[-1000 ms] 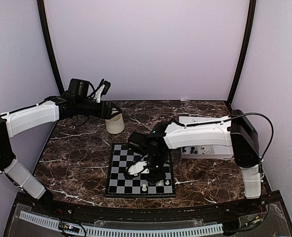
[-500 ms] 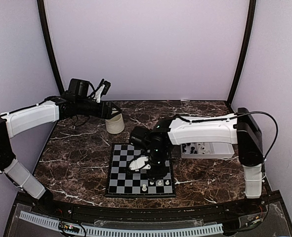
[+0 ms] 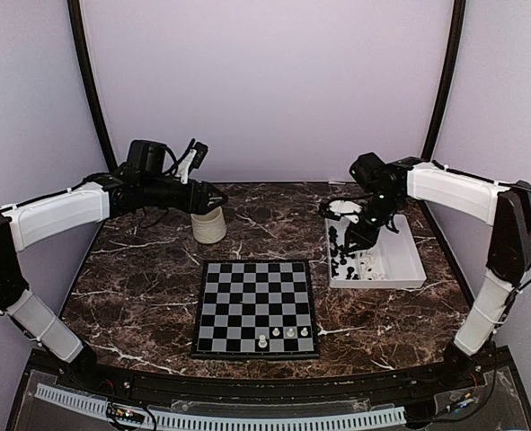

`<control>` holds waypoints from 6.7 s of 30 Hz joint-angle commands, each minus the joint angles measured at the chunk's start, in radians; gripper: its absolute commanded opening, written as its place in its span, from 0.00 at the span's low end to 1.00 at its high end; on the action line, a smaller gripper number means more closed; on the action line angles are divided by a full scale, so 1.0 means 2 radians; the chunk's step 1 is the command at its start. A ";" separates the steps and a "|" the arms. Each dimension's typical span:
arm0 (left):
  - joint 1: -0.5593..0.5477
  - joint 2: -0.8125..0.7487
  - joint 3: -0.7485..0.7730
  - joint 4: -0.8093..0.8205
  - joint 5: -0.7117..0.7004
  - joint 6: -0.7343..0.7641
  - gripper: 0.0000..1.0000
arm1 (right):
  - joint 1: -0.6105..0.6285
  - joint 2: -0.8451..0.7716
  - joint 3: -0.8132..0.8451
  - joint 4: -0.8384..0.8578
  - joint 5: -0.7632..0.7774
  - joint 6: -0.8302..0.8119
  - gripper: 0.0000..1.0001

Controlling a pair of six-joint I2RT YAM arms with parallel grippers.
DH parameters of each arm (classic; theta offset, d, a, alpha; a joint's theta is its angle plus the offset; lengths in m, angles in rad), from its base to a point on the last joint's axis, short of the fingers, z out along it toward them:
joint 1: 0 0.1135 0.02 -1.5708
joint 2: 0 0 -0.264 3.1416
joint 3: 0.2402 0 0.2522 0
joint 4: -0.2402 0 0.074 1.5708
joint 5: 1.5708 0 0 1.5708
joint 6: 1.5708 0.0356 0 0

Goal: Set up the chess pieces on the board
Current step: Place the pawn at f2, then pick up the pawn from the storage box, then place the pawn on e2.

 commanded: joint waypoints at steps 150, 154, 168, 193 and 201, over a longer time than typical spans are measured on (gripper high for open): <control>0.041 -0.065 -0.062 0.052 -0.093 -0.053 0.73 | 0.314 0.134 0.106 0.012 0.073 0.009 0.01; 0.041 -0.070 -0.063 0.052 -0.093 -0.052 0.73 | 0.329 0.149 0.103 0.017 0.073 0.010 0.01; 0.041 -0.073 -0.063 0.050 -0.090 -0.051 0.73 | 0.336 0.177 0.112 0.015 0.051 0.016 0.04; 0.041 -0.072 -0.064 0.048 -0.090 -0.047 0.73 | 0.341 0.194 0.121 0.013 0.050 0.017 0.13; 0.041 -0.071 -0.063 0.048 -0.089 -0.045 0.73 | 0.341 0.192 0.123 0.014 0.050 0.019 0.19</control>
